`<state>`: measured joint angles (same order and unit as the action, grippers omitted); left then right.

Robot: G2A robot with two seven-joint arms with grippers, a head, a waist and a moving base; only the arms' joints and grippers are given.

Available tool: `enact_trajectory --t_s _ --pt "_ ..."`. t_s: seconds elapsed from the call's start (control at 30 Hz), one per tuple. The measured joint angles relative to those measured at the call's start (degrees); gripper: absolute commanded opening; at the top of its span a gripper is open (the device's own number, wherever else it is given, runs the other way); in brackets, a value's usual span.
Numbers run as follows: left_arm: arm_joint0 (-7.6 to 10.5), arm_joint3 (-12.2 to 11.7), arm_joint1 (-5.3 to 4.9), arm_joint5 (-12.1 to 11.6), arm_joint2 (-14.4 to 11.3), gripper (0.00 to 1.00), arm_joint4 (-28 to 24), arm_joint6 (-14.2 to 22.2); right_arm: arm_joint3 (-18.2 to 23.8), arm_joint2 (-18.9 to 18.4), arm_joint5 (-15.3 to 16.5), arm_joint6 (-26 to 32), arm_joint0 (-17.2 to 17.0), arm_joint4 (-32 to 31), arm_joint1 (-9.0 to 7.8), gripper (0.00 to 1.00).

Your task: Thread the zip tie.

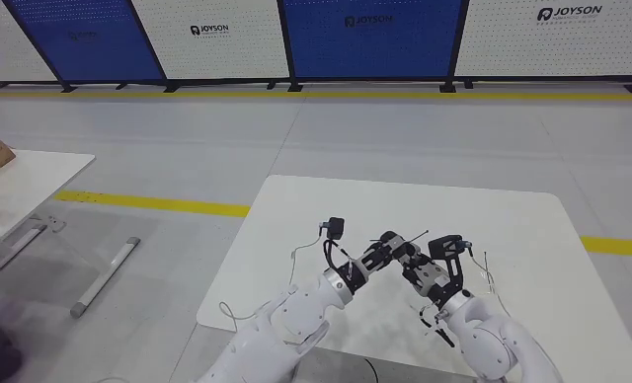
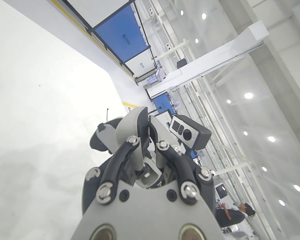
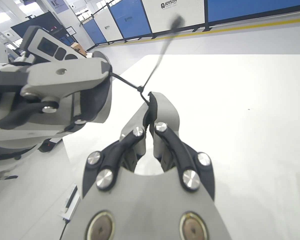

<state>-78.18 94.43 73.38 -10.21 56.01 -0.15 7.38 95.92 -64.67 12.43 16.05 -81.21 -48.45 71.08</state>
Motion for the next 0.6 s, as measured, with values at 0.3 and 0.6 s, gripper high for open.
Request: enact_trajectory --t_s 0.3,0.6 --pt "-0.69 1.59 -0.09 -0.52 0.44 0.0 -0.16 0.01 -0.91 -0.23 0.44 0.7 0.32 0.13 -0.05 0.0" --pt "-0.96 2.87 -0.09 -0.28 0.57 0.0 -0.21 -0.12 -2.07 -0.26 1.13 1.24 1.16 0.23 -0.05 0.0"
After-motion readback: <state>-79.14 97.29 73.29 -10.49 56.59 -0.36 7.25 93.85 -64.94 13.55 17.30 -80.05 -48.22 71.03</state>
